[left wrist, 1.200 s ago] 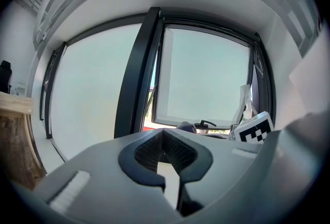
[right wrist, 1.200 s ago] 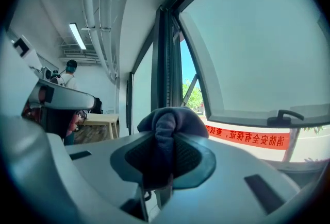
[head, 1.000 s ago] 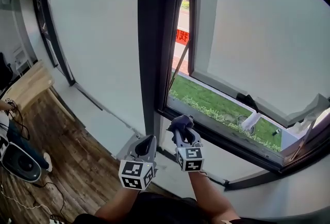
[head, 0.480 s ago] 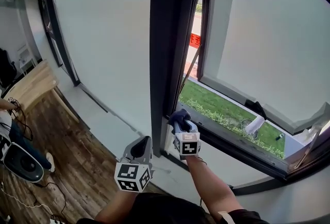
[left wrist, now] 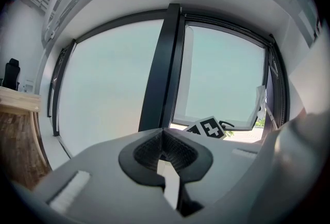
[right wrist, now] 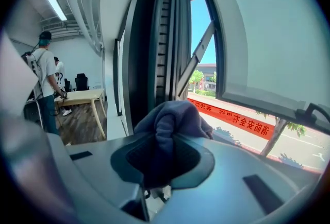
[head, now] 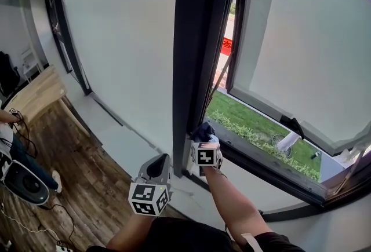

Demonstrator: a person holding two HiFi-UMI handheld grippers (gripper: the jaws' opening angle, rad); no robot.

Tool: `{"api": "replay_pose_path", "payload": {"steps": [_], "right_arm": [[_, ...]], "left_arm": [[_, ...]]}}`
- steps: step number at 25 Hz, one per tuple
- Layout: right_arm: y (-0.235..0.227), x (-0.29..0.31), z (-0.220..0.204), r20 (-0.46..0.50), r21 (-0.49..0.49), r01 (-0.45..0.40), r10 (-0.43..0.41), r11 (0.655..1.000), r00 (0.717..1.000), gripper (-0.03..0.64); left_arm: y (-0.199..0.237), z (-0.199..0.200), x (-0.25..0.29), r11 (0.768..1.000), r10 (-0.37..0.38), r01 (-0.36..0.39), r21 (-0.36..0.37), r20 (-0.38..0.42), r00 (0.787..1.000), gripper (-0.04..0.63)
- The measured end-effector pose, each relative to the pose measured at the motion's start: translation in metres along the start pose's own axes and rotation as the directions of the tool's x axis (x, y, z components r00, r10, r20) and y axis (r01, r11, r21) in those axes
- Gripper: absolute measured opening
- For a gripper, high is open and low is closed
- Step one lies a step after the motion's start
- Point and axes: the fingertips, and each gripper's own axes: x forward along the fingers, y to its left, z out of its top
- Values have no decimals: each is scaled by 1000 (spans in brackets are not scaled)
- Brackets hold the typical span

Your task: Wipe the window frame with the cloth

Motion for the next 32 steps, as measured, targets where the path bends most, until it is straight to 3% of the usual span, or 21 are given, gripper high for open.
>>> {"api": "replay_pose_path", "payload": {"steps": [3, 6, 11, 18, 32], "right_arm": [[0, 3, 1, -11, 15, 29, -29, 999, 1000, 71], [1, 5, 0, -13, 34, 4, -3, 999, 1000, 69], [-3, 7, -12, -14, 174, 5, -2, 985, 1000, 67], [-8, 5, -14, -12, 244, 19, -16, 970, 1000, 67], [-19, -11, -20, -5, 245, 7, -6, 970, 1000, 66]], "left_arm": [[2, -4, 6, 1000, -3, 3, -9, -12, 1000, 9], [4, -6, 12, 1000, -2, 2, -25, -9, 1000, 8], [12, -8, 15, 998, 27, -27, -65, -3, 1000, 8], [12, -13, 2, 997, 48, -49, -61, -15, 999, 8], [15, -18, -14, 995, 76, -78, -67, -23, 997, 8]]}}
